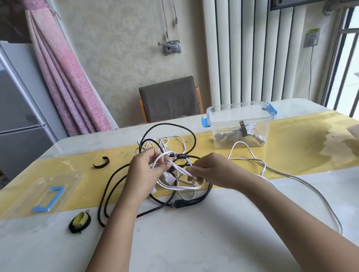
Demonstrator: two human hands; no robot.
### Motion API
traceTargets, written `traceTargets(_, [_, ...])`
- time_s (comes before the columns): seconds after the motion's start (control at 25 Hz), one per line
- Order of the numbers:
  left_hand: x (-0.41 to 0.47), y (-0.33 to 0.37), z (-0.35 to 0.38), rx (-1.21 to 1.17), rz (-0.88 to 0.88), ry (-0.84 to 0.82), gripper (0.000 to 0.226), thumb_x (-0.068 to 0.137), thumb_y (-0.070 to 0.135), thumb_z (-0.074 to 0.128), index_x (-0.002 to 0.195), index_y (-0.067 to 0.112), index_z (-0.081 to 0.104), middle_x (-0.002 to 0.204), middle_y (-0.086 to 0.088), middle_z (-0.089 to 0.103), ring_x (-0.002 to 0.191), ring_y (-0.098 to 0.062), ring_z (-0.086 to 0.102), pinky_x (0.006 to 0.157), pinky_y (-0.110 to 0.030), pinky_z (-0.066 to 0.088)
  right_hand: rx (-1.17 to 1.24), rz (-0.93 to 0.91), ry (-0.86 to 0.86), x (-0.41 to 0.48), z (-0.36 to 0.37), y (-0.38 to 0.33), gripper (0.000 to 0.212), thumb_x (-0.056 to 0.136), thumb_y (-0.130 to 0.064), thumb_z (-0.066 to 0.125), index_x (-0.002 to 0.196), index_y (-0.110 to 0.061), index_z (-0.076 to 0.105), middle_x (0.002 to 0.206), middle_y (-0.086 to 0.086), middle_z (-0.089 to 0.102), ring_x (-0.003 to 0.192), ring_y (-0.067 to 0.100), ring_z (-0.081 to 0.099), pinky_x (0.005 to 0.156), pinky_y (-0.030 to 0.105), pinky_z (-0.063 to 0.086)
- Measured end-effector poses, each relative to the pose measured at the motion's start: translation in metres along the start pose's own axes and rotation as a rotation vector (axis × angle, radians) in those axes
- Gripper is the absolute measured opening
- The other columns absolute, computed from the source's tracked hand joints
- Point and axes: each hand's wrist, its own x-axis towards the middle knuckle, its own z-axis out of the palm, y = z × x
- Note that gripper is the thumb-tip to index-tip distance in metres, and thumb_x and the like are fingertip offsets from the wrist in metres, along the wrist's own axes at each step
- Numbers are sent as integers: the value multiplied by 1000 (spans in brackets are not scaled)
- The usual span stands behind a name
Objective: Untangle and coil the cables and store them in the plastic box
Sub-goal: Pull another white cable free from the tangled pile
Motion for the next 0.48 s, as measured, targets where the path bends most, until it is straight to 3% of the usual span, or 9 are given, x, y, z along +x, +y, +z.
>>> traceTargets(0.12, [-2,7,7,59,46,20,39,75,-3,72,62,24,48,58,16,54,54,-1,46,58,-21,42,74,-61,-94,-2,4,-5,41,90,-44,57,55,-25,63,51,-5,27,51,14,21,44,23,19])
traceTargets(0.24, [-4,14,2,98,20,-100,32,72,5,78,64,27,56,56,15,49,54,-4,41,52,-21,36,227,-162,-78,-2,0,-5,47,85,-42,63,70,3,63,57,3,22,56,17,17,47,26,13])
traceTargets(0.36, [-9,20,-10,77,-43,-292,27,69,14,83,64,24,59,66,6,61,62,-11,51,58,-24,39,116,-157,124,0,-10,0,31,89,-31,62,69,-8,64,50,-5,34,49,12,25,47,25,22])
traceTargets(0.48, [-10,21,-11,44,-62,-300,14,72,20,80,71,23,67,72,2,68,69,-11,62,67,-32,48,-91,-202,330,2,-15,4,21,90,-27,61,77,-14,70,66,-1,56,59,10,43,56,21,32])
